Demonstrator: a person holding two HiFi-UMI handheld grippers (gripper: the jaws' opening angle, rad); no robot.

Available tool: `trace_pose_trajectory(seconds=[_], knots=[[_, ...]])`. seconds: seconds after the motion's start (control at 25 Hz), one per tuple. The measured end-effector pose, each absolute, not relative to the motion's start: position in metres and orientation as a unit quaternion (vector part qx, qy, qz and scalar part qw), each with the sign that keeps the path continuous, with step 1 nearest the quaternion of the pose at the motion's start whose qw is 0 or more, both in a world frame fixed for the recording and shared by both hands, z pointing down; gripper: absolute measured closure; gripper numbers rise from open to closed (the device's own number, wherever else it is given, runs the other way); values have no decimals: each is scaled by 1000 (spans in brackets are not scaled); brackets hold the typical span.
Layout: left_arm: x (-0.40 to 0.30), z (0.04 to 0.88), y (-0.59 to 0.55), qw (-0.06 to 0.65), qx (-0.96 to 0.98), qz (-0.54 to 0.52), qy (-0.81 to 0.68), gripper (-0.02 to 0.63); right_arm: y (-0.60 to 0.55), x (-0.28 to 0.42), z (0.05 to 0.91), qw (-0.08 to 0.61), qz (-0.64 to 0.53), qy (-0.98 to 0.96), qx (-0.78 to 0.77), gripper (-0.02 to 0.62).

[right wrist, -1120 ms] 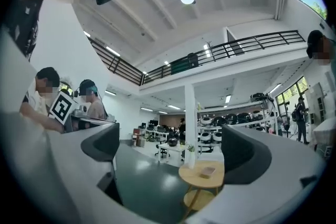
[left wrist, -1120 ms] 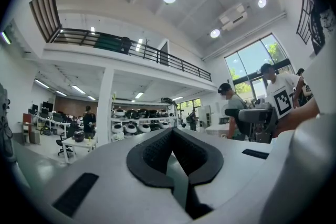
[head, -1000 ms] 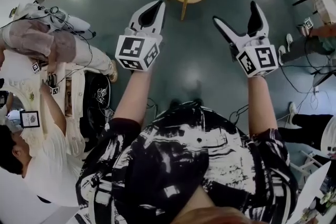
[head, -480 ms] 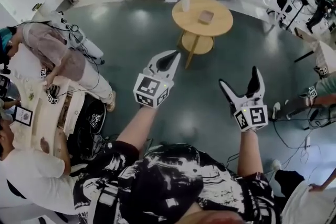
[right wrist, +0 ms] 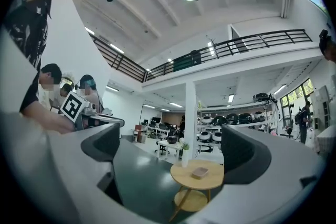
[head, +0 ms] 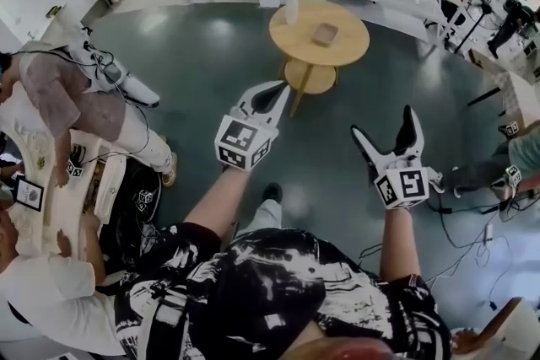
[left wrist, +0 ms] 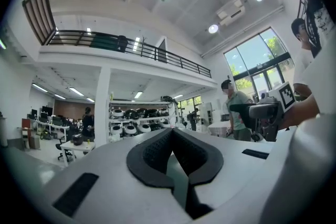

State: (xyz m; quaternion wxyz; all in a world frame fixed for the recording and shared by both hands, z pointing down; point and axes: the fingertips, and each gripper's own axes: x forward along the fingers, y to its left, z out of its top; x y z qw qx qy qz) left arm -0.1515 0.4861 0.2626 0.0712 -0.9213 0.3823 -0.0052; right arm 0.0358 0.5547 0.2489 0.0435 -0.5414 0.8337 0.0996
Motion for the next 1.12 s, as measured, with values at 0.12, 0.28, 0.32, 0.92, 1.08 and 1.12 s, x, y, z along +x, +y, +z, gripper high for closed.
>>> trace_pose_trajectory(seconds=[0.12, 0.28, 0.32, 0.92, 1.08, 1.12], knots=[[-139, 257, 449, 70, -924, 4, 375, 606, 521, 45, 241, 39, 104, 831, -545, 20], [-120, 247, 389, 62, -929, 9, 364, 606, 466, 59, 225, 29, 105, 826, -553, 20], [-122, 248, 374, 60, -931, 9, 361, 606, 452, 56, 223, 29, 104, 825, -555, 20], [-167, 255, 182, 53, -939, 13, 340, 606, 272, -10, 232, 7, 93, 824, -559, 21], [-156, 260, 149, 50, -939, 9, 339, 606, 240, 5, 238, 8, 87, 822, -562, 21], [-152, 262, 142, 49, -940, 7, 339, 606, 231, 8, 241, 9, 86, 823, -562, 21]])
